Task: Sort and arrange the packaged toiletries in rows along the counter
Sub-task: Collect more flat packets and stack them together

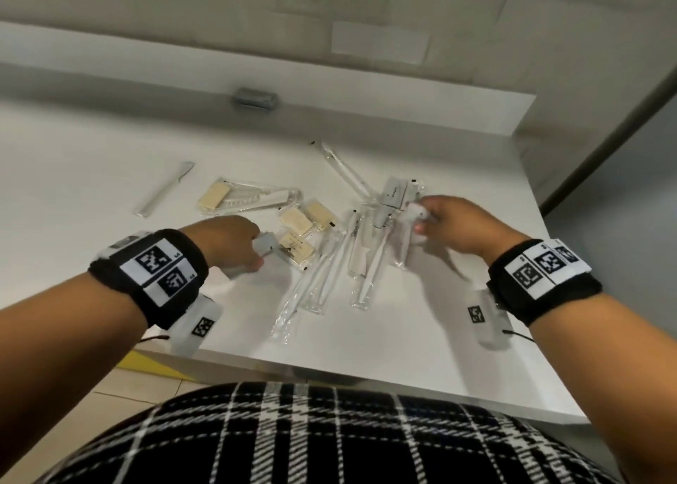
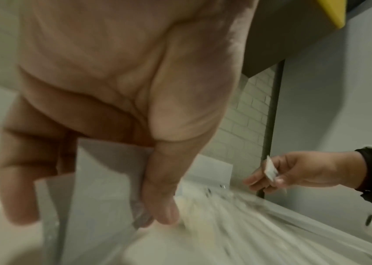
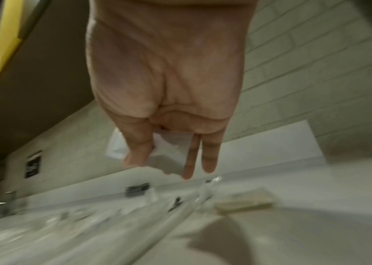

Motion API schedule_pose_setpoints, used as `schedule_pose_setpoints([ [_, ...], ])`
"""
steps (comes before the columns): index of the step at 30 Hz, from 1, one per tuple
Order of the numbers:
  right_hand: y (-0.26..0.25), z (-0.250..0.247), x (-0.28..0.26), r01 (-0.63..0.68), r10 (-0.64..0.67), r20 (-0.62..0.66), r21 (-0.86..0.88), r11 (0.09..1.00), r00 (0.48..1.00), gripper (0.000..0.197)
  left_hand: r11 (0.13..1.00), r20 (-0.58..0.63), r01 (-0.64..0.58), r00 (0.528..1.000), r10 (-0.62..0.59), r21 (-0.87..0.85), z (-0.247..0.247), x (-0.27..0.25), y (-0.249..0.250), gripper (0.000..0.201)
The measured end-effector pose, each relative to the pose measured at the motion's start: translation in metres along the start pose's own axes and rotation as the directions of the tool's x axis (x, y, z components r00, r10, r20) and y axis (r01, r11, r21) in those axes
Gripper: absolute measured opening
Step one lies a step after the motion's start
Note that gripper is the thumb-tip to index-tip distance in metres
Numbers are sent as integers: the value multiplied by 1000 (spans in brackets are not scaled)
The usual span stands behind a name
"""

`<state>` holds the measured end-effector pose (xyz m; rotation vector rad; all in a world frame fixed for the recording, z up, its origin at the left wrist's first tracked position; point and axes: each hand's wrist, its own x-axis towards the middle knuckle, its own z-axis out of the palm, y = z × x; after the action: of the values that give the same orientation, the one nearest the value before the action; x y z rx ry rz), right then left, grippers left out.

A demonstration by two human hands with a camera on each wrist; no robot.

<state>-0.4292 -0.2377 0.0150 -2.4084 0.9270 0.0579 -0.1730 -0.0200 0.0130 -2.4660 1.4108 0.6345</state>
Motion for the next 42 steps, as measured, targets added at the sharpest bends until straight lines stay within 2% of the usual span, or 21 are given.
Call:
schedule_pose_setpoints([
  [1,0,-6,5,-15,13,-49,-41,999,999,16,1000,-62,-4,998,5,13,-9,2,-1,23],
  [2,-1,-10,11,-26,21,-57,-90,996,998,17,1000,-133,-12,991,12,2,-18,4,-2,24],
  [4,-4,-9,19,-57,66,42,-189,980,997,31,996,-273,-84,959,70,-37,-29,13,3,27],
  [5,-6,-6,22,-52,81,110,-241,969,991,31,989,-300,-140,946,120,-47,-31,19,10,32],
  [7,-10,4,28,-19,93,205,-337,941,974,17,971,-234,-235,947,220,-40,-31,27,26,43],
  [9,-12,5,34,7,82,211,-390,921,974,12,966,-105,-259,960,260,18,-24,36,36,54],
  [12,-8,-7,45,3,62,145,-415,910,987,17,982,-63,-183,980,186,48,-19,45,26,63],
  [15,-5,-14,60,5,13,38,-445,896,999,13,993,-134,-117,984,117,6,-25,52,3,51],
  [18,-7,-12,81,64,-37,67,-469,881,997,20,992,-229,-86,971,62,-96,-34,56,-15,33],
  [22,-3,-7,105,124,-70,115,-577,808,991,14,984,-296,-95,954,47,-148,-35,62,-18,23],
  [25,-1,-4,121,153,-86,137,-615,774,987,28,967,-314,-57,949,-25,-249,-31,70,-20,17],
  [28,1,-4,131,125,-66,119,-607,785,991,40,932,-334,-44,939,-84,-359,-31,78,-33,19],
  [30,2,-6,135,96,-17,132,-627,773,991,40,952,-331,-15,939,-92,-307,-30,84,-41,29],
  [33,1,-9,139,133,20,201,-713,689,979,25,976,-281,39,955,-100,-212,-27,94,-47,51],
  [35,-2,-14,138,150,0,207,-710,688,978,20,985,-225,66,969,-102,-160,-28,103,-46,68],
  [36,-4,-17,137,156,-24,200,-679,717,980,23,989,-216,74,971,-102,-131,-29,108,-44,68],
  [38,-11,-19,134,210,-106,198,-627,750,974,26,993,-267,85,958,-105,-84,-34,115,-42,54],
  [40,-21,-14,129,290,-175,241,-618,731,955,24,989,-359,94,924,-129,-115,-43,119,-44,42],
  [42,-25,1,123,350,-232,265,-632,692,936,24,972,-413,101,892,-183,-214,-55,122,-51,39],
])
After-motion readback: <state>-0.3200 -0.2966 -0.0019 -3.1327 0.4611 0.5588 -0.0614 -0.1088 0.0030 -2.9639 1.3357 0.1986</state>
